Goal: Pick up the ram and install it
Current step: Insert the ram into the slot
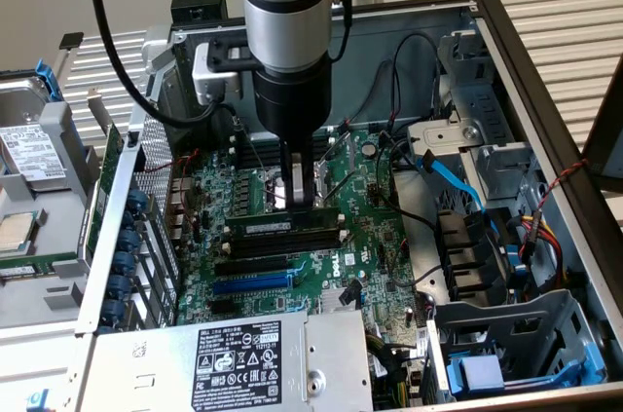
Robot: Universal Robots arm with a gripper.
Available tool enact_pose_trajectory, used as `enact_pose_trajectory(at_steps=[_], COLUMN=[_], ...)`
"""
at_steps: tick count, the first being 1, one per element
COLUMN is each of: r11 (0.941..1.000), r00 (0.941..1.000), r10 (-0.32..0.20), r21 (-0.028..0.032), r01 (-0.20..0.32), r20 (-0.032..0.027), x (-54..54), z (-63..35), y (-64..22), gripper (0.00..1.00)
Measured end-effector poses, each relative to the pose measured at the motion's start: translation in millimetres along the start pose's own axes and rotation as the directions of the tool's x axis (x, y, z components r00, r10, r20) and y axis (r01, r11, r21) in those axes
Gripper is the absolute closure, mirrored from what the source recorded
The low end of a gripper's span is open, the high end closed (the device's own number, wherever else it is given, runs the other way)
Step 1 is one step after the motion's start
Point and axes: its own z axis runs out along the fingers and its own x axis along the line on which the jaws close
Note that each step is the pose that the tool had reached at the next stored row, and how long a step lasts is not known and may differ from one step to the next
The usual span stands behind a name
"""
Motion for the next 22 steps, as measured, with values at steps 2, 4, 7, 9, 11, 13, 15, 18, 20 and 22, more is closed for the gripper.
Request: enact_pose_trajectory(at_steps=[2, 4, 7, 9, 11, 13, 15, 18, 20, 22], r11=[1.0, 1.0, 0.9999, 0.9999, 0.9999, 0.9999, 0.9999, 0.9999, 0.9999, 0.9999], r00=[1.0, 1.0, 1.0, 1.0, 1.0, 1.0, 1.0, 1.0, 1.0, 1.0], r10=[0.0, 0.0, 0.0, 0.0, 0.0, 0.0, 0.001, 0.003, 0.004, 0.005], r21=[0.0013, 0.0038, 0.0101, 0.0135, 0.0139, 0.0139, 0.0142, 0.0143, 0.0144, 0.0143], r01=[0.0, 0.0, 0.0, 0.0, 0.0, 0.0, -0.001, -0.003, -0.004, -0.005], r20=[0.0001, 0.0, 0.0003, 0.0005, 0.0006, 0.0003, 0.0006, 0.0005, 0.0005, 0.0005], x=[0.0, 0.0, 0.1, 0.1, 0.2, 0.1, -0.2, -0.7, -1.9, -2.0], z=[0.1, 0.1, 0.4, 0.6, 1.3, 1.7, 2.4, 3.5, 4.1, 4.3], y=[0.5, 0.8, 1.3, 1.5, 1.9, 2.2, 2.5, 3.0, 3.2, 3.2], gripper=[0.87, 0.87, 0.87, 0.87, 0.87, 0.87, 0.87, 0.87, 0.87, 0.87])
